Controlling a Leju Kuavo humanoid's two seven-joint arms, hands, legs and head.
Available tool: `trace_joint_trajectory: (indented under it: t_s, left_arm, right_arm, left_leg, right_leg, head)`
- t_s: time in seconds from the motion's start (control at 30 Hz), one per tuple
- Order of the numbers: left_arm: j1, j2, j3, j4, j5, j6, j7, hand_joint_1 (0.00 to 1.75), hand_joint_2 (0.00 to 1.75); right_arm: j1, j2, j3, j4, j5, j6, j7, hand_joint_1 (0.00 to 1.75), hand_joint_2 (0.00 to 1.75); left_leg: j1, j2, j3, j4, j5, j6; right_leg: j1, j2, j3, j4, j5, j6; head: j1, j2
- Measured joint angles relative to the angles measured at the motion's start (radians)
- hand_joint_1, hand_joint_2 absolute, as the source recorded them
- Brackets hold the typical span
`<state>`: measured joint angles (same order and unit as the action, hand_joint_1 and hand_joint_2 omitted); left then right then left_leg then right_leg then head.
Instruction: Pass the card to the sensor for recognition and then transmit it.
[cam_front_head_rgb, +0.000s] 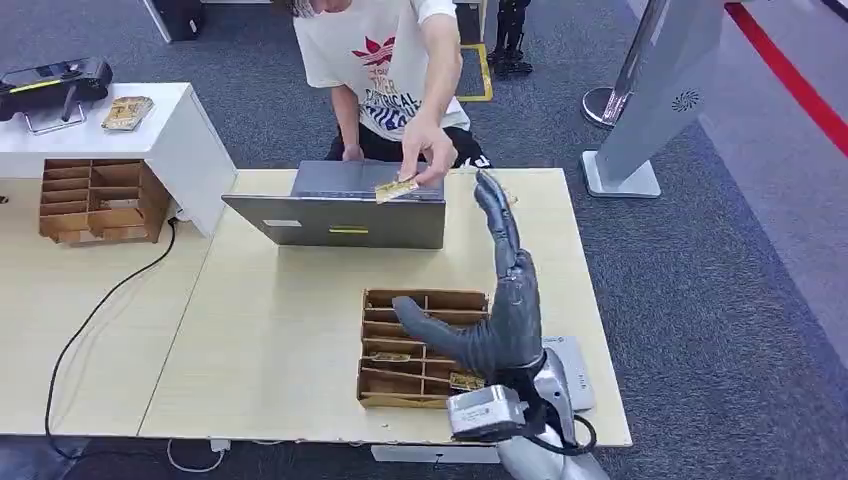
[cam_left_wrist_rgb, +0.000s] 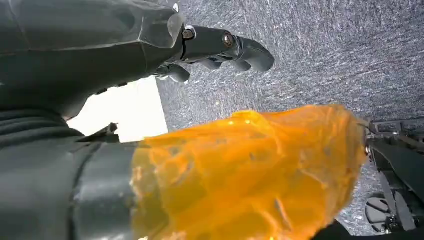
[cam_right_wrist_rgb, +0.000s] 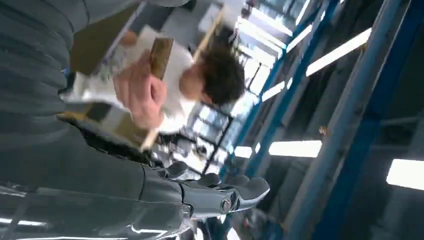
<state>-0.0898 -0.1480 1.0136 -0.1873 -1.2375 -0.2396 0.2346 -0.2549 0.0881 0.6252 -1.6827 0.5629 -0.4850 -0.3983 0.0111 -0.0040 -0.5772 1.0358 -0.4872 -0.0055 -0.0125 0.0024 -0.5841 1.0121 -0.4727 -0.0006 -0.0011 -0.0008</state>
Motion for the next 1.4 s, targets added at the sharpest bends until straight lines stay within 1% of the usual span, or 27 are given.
trace_joint_trajectory:
  t_s: [0.03,0.07,0.1,0.13,0.17,0.2,0.23,0.3,0.4,0.47,0.53,0.6,0.77,0.9,1.3,1.4]
  left_arm:
    - [0.0,0.0,-0.002,0.0,0.004,0.001,0.0,0.0,0.0]
    - [-0.001,-0.008,0.003,0.0,0.043,0.025,-0.008,0.0,0.0]
    - [-0.001,-0.036,0.034,-0.001,0.134,0.084,-0.028,0.0,0.0]
    - [-0.002,-0.062,0.083,-0.003,0.253,0.138,-0.053,0.0,0.0]
    - [-0.003,-0.086,0.151,-0.003,0.386,0.168,-0.085,0.0,0.0]
    - [-0.001,-0.111,0.211,-0.003,0.476,0.182,-0.098,0.0,0.0]
    - [0.003,-0.131,0.254,-0.002,0.514,0.187,-0.106,0.0,0.0]
    - [0.008,-0.154,0.31,-0.002,0.489,0.186,-0.102,0.0,0.0]
    - [0.005,-0.156,0.354,-0.002,0.467,0.181,-0.095,0.0,0.0]
    - [0.002,-0.149,0.369,-0.003,0.465,0.148,-0.084,0.0,0.0]
    - [-0.002,-0.123,0.378,-0.003,0.465,0.1,-0.061,0.0,0.0]
    - [-0.006,-0.097,0.385,-0.003,0.462,0.073,-0.045,0.0,0.0]
    - [-0.014,-0.063,0.389,-0.003,0.458,0.065,-0.047,0.0,0.0]
    - [-0.016,-0.061,0.391,-0.003,0.452,0.067,-0.047,0.0,0.0]
    - [-0.018,-0.061,0.391,-0.003,0.447,0.072,-0.052,0.0,0.0]
    - [-0.018,-0.061,0.391,-0.003,0.447,0.072,-0.052,0.0,0.0]
  right_arm:
    - [-0.004,0.0,0.003,0.001,0.047,-0.033,0.005,0.0,1.75]
    - [-0.008,-0.001,0.005,0.002,0.1,-0.068,0.024,0.0,1.75]
    - [-0.006,-0.003,0.004,0.003,0.176,-0.121,0.051,0.0,1.75]
    - [0.0,-0.01,0.001,0.003,0.228,-0.161,0.065,0.0,1.75]
    - [0.007,-0.02,-0.006,0.002,0.269,-0.178,0.072,0.0,1.75]
    - [0.015,-0.034,-0.014,0.003,0.306,-0.181,0.075,0.0,1.75]
    - [0.024,-0.045,-0.026,0.003,0.342,-0.181,0.077,0.0,1.75]
    - [0.03,-0.059,-0.052,0.007,0.434,-0.182,0.09,0.0,1.75]
    - [0.028,-0.071,-0.09,0.024,0.566,-0.182,0.108,0.0,1.75]
    - [0.012,-0.077,-0.105,0.05,0.614,-0.182,0.104,0.0,1.75]
    - [-0.023,-0.084,-0.106,0.091,0.647,-0.182,0.104,0.0,1.75]
    - [-0.065,-0.09,-0.104,0.141,0.68,-0.182,0.127,0.0,1.75]
    - [-0.134,-0.113,-0.086,0.245,0.712,-0.183,0.172,0.0,1.75]
    - [-0.148,-0.122,-0.076,0.292,0.722,-0.183,0.19,0.0,1.75]
    - [-0.167,-0.125,-0.053,0.355,0.748,-0.183,0.216,0.0,1.75]
    - [-0.173,-0.126,-0.049,0.365,0.748,-0.183,0.219,0.05,1.75]
  left_leg:
    - [0.0,0.0,0.0,0.0,0.0,0.0]
    - [0.0,0.0,0.0,0.0,0.0,0.0]
    - [-0.001,0.0,0.0,0.0,0.0,0.0]
    - [-0.002,-0.001,0.0,0.0,0.0,0.0]
    - [-0.002,-0.001,0.001,0.0,0.0,0.0]
    - [-0.002,-0.001,0.0,0.0,0.0,0.0]
    - [-0.002,0.0,0.0,0.001,-0.001,0.001]
    - [-0.001,0.0,0.0,0.001,-0.001,0.002]
    - [-0.001,0.0,0.0,0.001,-0.002,0.003]
    - [0.0,0.0,0.0,0.001,-0.002,0.003]
    - [0.0,0.001,0.0,0.001,-0.001,0.002]
    - [0.001,0.0,0.0,0.001,0.0,0.001]
    - [0.001,0.0,0.0,0.001,0.0,0.0]
    - [0.0,0.0,0.0,0.001,0.0,0.0]
    - [0.0,0.0,0.0,0.001,0.0,0.001]
    - [0.0,0.0,0.0,0.001,0.0,0.001]
  right_leg:
    - [0.0,0.0,0.0,0.0,0.0,0.0]
    - [0.0,0.0,0.0,0.0,0.0,0.0]
    - [0.0,0.0,0.0,0.0,0.0,0.0]
    - [-0.001,-0.001,0.0,0.0,0.0,0.001]
    - [-0.001,-0.001,0.001,0.0,0.0,0.001]
    - [-0.001,-0.001,0.001,0.0,0.0,0.001]
    - [-0.001,0.0,0.001,-0.001,0.0,0.002]
    - [-0.001,0.0,0.001,-0.002,0.0,0.002]
    - [-0.001,-0.001,0.001,-0.003,0.0,0.002]
    - [0.0,0.0,0.001,-0.002,0.001,0.002]
    - [0.0,0.001,0.001,-0.002,0.001,0.002]
    - [0.001,0.001,0.001,-0.002,0.001,0.001]
    - [0.0,0.0,0.001,0.0,0.001,0.001]
    - [0.0,0.0,0.001,-0.001,0.001,0.001]
    - [0.0,0.0,0.001,-0.001,0.001,0.001]
    - [0.0,0.0,0.001,-0.001,0.001,0.001]
  head:
    - [0.0,0.0]
    - [0.0,0.0]
    - [0.0,0.0]
    - [-0.001,0.0]
    - [0.0,0.0]
    - [0.0,0.0]
    - [0.0,0.0]
    - [0.0,0.0]
    - [-0.001,0.0]
    - [0.0,0.0]
    - [0.0,0.0]
    - [0.0,0.0]
    - [0.0,0.0]
    - [0.0,0.0]
    - [0.0,0.0]
    - [0.0,0.0]
